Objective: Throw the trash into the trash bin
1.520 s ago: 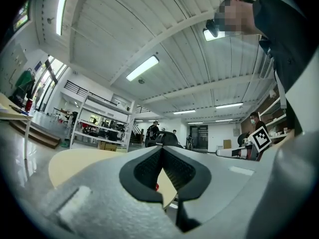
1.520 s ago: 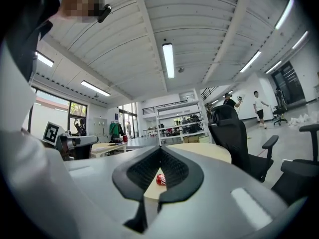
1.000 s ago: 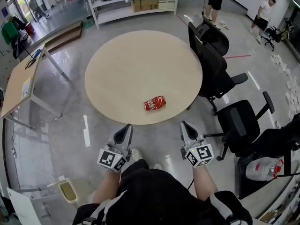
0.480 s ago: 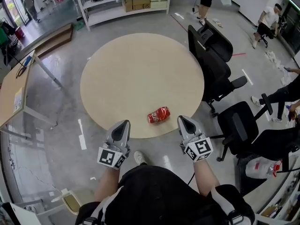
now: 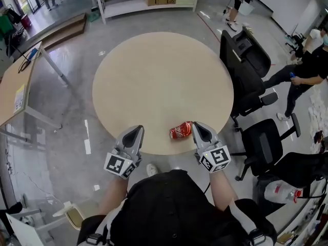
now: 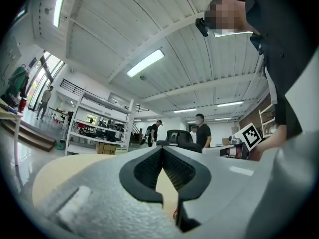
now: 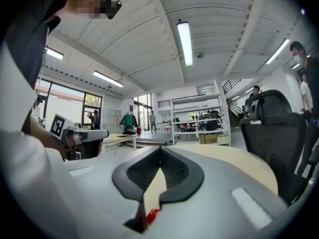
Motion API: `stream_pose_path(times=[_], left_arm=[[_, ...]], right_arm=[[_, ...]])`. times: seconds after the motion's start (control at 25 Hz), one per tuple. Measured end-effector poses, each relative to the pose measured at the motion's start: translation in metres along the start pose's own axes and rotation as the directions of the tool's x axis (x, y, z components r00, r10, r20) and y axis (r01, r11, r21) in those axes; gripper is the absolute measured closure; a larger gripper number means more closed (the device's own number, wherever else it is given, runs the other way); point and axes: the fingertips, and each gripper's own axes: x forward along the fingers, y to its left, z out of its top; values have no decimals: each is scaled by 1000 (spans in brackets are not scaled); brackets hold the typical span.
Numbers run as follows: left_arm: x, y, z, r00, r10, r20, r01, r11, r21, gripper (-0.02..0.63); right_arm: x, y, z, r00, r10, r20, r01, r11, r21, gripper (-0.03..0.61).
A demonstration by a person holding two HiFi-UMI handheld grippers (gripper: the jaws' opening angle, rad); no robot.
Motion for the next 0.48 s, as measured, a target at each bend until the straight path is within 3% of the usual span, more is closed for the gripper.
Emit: stream_pose_path(times=[0.2,0.48], left_arm=[[16,-3,-15,999,2,-45,-2,1000,2,611],[24,-12,-8,997,70,-13,-70,997,-16,611]], right_arm=[[12,-10,-3,998,64,-24,-64,998,-23,572],[29,-22,-11,970,206,-130,-224,964,-145,572]])
